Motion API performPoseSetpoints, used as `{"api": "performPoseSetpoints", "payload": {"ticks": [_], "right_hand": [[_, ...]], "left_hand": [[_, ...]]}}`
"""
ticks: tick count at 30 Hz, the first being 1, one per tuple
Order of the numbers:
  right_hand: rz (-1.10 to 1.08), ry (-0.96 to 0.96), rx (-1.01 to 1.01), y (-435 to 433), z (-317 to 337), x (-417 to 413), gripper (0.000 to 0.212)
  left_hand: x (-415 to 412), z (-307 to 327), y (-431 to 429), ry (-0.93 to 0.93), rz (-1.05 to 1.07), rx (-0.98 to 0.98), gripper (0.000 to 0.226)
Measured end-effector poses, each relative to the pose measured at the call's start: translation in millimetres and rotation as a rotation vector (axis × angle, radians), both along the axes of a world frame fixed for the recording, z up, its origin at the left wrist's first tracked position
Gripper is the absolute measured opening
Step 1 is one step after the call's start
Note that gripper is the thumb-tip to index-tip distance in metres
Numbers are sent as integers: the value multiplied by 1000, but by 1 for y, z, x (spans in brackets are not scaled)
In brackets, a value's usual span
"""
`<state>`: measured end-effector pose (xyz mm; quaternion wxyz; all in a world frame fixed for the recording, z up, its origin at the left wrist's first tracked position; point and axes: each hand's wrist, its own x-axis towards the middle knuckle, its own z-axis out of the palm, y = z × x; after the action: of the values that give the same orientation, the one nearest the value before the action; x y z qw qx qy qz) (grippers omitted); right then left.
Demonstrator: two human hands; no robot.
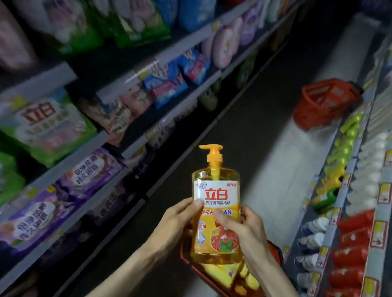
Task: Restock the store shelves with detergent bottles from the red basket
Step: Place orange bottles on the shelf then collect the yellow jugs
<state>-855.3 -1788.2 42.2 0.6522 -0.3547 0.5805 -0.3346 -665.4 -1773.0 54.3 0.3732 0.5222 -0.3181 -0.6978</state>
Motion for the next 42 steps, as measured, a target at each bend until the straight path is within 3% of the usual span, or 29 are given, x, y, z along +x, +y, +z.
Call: {"api": "performPoseSetpoints", "payload": {"ticks": [9, 15, 20, 28, 36, 42], "right_hand": [[187, 62, -318, 3, 101, 70, 76], [305, 101, -528, -9, 166, 112, 64], [395, 56, -626, -26, 196, 141, 70], [624, -3, -775, -68, 237, 184, 60], [855, -192, -834, -88, 267, 234, 53], [1065, -355, -805, -64, 272, 288, 52]], "left_hand": [[75, 98, 27, -61, 80, -379, 36], [113, 153, 31, -122, 168, -601, 35], [136, 182, 27, -227, 266, -663, 33], [157, 223, 30, -397, 473, -702, 34], [166, 260, 53, -549, 704, -735, 37], [173, 274, 99, -714, 944, -646, 38]]}}
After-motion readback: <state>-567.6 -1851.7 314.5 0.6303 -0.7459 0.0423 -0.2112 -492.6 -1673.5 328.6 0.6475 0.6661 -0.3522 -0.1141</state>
